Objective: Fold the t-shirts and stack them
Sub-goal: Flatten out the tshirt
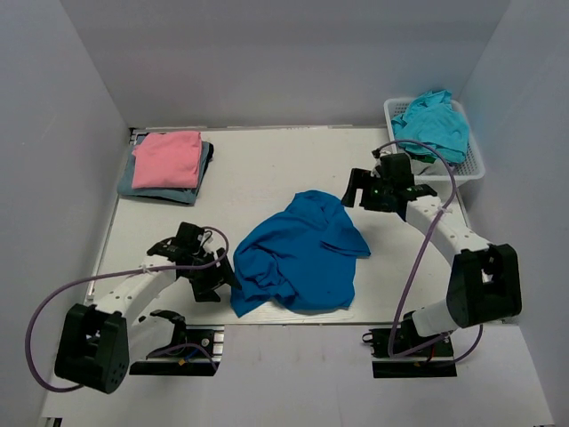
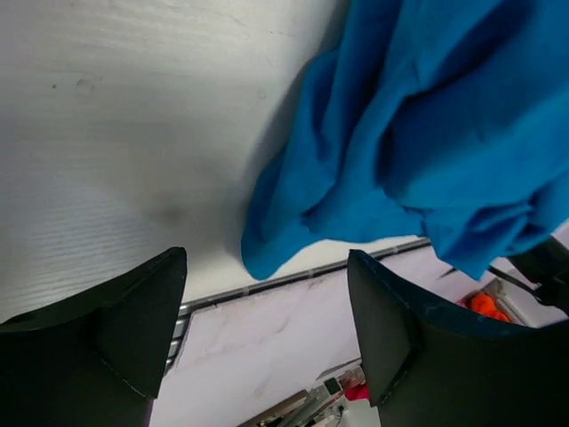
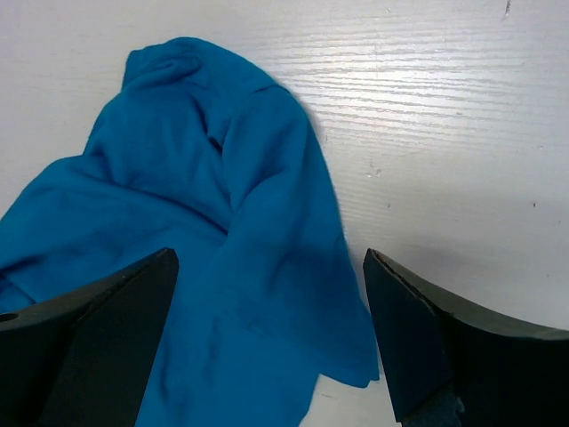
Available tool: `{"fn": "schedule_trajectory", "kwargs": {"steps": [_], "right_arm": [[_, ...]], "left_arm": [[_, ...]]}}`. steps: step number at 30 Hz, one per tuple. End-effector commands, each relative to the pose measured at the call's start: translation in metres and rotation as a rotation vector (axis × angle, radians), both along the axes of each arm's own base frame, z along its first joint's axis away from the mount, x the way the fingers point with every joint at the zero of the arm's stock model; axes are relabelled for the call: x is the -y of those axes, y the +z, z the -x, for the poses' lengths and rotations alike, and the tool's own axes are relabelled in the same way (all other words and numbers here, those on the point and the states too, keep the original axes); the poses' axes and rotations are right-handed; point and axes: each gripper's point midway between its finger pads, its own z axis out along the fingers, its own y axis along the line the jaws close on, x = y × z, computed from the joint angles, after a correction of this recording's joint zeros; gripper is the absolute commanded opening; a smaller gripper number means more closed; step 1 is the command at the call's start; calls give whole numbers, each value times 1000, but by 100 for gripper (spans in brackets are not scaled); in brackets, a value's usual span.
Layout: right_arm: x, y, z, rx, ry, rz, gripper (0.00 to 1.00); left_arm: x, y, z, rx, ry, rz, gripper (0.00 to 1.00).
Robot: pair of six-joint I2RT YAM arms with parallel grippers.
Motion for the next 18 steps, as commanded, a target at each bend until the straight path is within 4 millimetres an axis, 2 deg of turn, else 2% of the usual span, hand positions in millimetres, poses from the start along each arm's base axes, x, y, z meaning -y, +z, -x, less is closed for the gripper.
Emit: {"fn": "schedule_trajectory", "kwargs": {"steps": [1, 6, 9, 13, 17, 18], "right_arm": [[-3, 11, -22, 49, -38, 3, 91], [-12, -2, -33, 25, -21, 7, 91], [-16, -12, -40, 12, -13, 20, 91], [-19, -27, -50, -2, -9, 56, 91], [-25, -35, -61, 10, -2, 69, 91], [-28, -42, -66, 8, 8, 75, 91]], "left_arm": [[4, -5, -14, 49, 5, -53, 81], [-2, -20, -17, 49, 11, -170, 70], [4, -31, -14, 48, -5, -172, 67], [16, -36, -25, 81, -37, -189, 66], [20, -37, -31, 81, -62, -229, 39], [19, -40, -27, 68, -72, -247, 28]]}}
